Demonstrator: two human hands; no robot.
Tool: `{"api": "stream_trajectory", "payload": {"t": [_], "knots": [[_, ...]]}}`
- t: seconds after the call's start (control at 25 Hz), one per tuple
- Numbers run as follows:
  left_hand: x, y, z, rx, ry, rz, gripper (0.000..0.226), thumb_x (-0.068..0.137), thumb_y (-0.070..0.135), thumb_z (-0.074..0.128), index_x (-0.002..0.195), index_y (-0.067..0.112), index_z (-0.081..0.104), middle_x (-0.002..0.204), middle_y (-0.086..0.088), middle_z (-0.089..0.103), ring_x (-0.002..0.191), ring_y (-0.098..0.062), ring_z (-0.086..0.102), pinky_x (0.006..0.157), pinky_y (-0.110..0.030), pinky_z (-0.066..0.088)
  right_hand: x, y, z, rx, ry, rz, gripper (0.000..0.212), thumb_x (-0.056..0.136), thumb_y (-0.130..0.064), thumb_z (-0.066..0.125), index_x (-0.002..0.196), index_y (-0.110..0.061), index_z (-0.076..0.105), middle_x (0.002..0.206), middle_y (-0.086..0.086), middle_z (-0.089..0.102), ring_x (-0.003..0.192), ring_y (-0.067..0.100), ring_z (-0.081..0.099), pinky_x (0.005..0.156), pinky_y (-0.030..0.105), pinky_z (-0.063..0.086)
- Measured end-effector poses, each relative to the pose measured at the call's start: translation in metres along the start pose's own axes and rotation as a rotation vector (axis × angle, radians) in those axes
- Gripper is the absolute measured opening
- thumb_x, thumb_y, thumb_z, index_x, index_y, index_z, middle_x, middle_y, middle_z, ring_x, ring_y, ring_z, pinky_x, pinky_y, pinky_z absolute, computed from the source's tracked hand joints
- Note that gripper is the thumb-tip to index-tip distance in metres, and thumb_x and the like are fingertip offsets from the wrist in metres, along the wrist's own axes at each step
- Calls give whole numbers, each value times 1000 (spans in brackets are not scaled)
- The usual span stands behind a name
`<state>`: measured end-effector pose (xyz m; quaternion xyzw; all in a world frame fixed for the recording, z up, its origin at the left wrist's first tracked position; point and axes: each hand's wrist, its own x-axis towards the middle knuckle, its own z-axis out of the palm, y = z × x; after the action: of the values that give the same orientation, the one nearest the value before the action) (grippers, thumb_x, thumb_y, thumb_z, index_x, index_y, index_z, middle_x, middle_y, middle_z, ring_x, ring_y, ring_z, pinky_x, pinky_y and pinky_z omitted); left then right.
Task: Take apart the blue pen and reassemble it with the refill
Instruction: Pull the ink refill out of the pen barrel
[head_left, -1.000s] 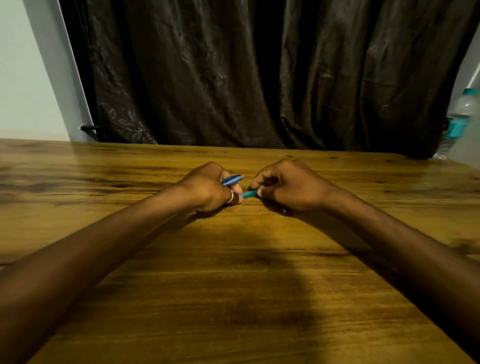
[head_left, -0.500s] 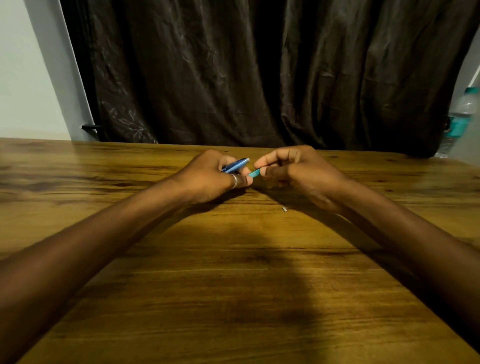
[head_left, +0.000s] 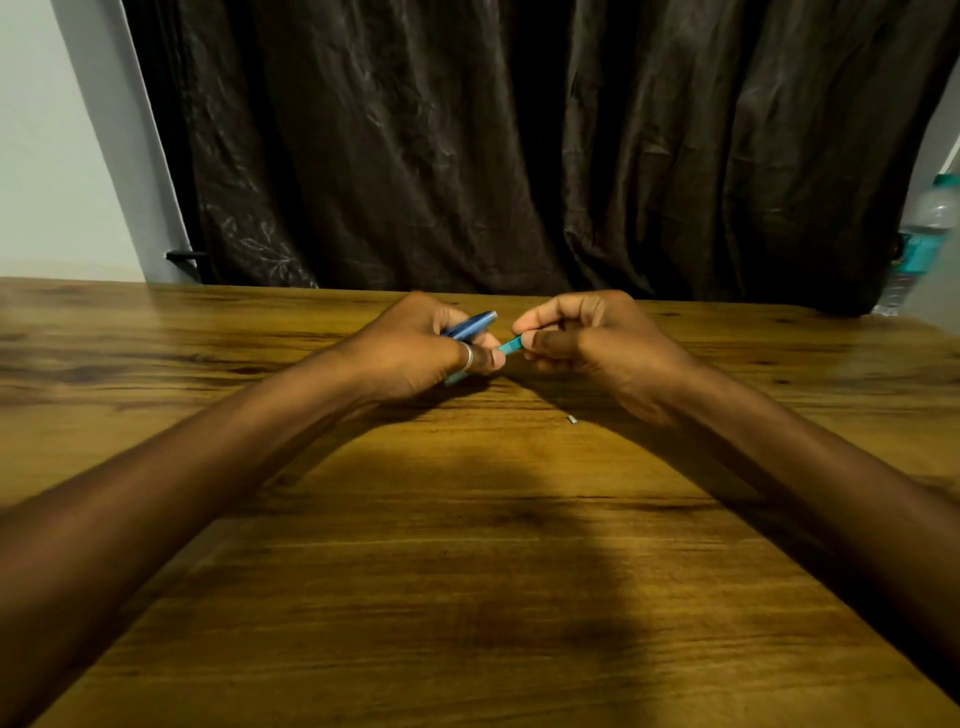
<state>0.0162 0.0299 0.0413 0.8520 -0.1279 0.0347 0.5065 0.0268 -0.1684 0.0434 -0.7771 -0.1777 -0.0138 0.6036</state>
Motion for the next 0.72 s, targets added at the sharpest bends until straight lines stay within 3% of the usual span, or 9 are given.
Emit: {"api": "stream_trajectory", "payload": {"t": [0.12,0.28,0.44,0.48,0.6,0.64,0.72], "knots": [[-1,1,1,-13,7,10,5,84,14,79,88,15,81,68,9,77,58,6,67,49,-6,46,0,2,1,25,-20,-3,15,89,5,65,95,-7,71,88,12,72,80,12,68,74,21,58],[-1,6,0,35,33,23,9,83,18,80,91,14,81,76,4,78,61,7,66,52,-5,45,3,3,-2,123,7,-6,17,86,8,67,89,-7,74,79,8,75,74,11,71,70,20,60],[-4,8,0,-14,27,-6,7,82,13,81,88,15,80,71,5,77,60,5,68,51,-6,46,5,5,-4,170,13,20,18,84,9,69,86,-8,76,75,4,78,74,12,74,66,19,58],[-4,9,-1,-4,25,-6,7,82,14,81,89,15,80,74,4,78,63,4,69,53,-8,48,5,6,-3,180,17,25,18,83,9,69,85,-8,76,75,4,78,74,12,74,66,20,58],[-3,10,-1,32,19,-14,11,81,19,81,92,15,81,93,-4,80,89,-11,73,80,-25,56,7,5,-3,204,22,34,19,83,11,69,83,-7,76,72,4,77,71,12,74,64,19,58],[-4,10,-2,23,23,-23,11,81,19,82,91,15,81,94,-6,80,91,-15,73,84,-29,56,6,3,-4,208,32,34,19,83,11,69,83,-7,75,71,4,77,70,12,73,64,19,58],[-5,9,-3,42,35,-30,12,79,20,83,90,15,80,92,-4,81,87,-11,74,78,-23,57,6,0,-10,214,89,17,19,83,10,69,85,-7,75,72,5,76,72,13,73,67,19,59]]}}
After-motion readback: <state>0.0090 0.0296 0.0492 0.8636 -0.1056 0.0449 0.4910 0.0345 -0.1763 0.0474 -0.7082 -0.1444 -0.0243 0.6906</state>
